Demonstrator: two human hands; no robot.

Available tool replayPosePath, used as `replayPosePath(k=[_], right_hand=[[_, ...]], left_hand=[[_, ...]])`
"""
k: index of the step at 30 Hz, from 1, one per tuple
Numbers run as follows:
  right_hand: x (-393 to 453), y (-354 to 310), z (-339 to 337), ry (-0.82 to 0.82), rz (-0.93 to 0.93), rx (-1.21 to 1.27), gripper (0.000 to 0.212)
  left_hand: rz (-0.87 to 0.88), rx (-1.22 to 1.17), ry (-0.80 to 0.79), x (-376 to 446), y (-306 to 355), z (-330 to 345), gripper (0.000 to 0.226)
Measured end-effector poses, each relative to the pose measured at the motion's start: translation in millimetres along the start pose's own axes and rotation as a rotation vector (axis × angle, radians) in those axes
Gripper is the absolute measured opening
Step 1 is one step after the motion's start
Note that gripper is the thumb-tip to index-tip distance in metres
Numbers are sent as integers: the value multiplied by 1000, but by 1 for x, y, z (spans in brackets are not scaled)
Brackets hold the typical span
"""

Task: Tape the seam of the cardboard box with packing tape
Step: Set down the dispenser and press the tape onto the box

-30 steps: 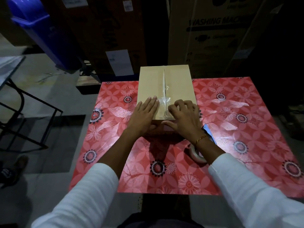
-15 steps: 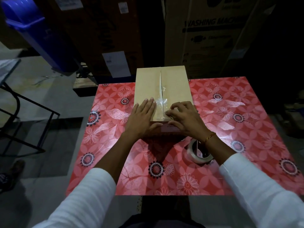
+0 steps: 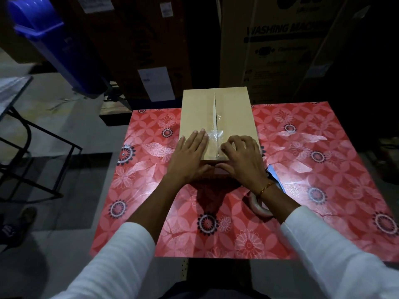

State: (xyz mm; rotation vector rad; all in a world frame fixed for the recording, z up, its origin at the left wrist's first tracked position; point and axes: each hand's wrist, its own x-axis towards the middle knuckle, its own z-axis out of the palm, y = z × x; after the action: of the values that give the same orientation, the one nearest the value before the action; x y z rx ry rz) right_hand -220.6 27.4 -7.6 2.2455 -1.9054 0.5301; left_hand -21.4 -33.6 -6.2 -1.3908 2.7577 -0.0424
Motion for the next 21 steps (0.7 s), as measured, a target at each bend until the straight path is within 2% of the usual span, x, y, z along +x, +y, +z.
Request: replayPosePath(k=[6, 9, 13, 21], right_hand=[[0, 9, -5, -31, -64, 2, 55], [0, 11, -5, -7, -63, 37, 47], [2, 15, -7, -23, -103, 31, 44], [-2, 20, -15, -109, -119, 100, 59]], left_hand=[[0, -8, -4, -2, 0, -3, 97], [-22, -86, 45, -2, 1, -1, 95], [-25, -68, 40, -1, 1, -3, 96], [6, -51, -17, -1, 2, -8, 96]])
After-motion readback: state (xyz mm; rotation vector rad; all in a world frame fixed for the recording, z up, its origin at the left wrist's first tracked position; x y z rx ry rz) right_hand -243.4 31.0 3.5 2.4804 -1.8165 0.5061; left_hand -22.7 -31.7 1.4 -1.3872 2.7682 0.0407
